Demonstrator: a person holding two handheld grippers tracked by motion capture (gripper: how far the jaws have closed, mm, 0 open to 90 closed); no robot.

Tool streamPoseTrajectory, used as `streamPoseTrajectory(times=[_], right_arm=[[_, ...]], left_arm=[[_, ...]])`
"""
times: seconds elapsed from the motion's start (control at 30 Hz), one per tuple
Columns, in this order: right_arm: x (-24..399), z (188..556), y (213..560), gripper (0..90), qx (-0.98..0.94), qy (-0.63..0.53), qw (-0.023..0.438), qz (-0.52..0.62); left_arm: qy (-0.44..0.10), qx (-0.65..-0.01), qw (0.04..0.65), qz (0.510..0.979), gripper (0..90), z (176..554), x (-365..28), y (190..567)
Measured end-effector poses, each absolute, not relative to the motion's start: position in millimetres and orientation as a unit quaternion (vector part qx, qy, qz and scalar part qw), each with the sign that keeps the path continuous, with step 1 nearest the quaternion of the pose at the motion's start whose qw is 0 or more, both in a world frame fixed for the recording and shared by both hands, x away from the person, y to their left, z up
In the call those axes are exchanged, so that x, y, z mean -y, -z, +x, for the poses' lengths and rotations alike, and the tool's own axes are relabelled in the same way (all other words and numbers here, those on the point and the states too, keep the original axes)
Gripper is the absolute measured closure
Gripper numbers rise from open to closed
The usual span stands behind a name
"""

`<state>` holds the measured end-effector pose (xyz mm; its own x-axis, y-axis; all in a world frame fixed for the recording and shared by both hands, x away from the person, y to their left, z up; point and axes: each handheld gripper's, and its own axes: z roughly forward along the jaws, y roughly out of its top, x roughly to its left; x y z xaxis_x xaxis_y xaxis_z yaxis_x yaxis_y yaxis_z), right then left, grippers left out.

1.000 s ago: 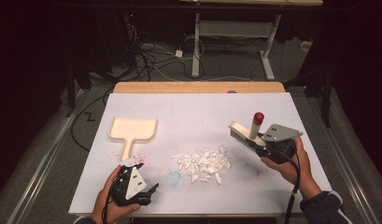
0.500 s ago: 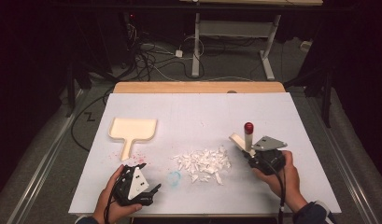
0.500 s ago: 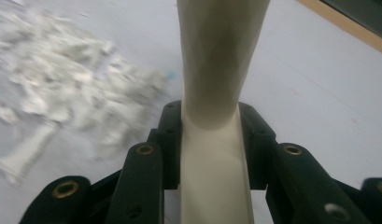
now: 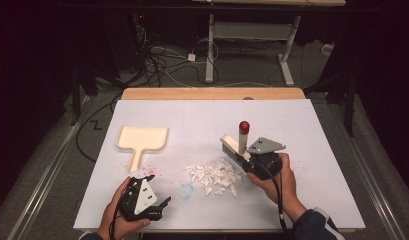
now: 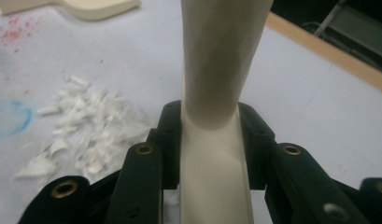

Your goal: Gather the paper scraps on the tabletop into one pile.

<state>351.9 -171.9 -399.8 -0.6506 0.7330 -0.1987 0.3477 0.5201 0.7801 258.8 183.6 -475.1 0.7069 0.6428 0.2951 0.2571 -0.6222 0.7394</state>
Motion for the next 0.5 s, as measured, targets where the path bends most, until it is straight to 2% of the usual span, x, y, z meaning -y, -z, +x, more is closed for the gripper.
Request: streamPoseTrajectory(times=[0.13, 0.27, 0.5], right_arm=[[173.1, 378.8, 391.0, 67.8, -0.821, -0.373, 0.283, 0.328], [167.8, 417.6, 396.8, 67.9, -0.816, -0.336, 0.338, 0.328], [153.9, 466.9, 420.7, 67.9, -0.825, -0.304, 0.343, 0.331]], left_arm=[[-0.279, -0.264, 0.346, 0.856, 16.5, 259.6, -183.8, 475.1], [-0.277, -0.264, 0.343, 0.858, 16.5, 261.1, -184.8, 476.4], [-0.274, -0.269, 0.346, 0.856, 16.4, 260.9, -186.5, 477.2]])
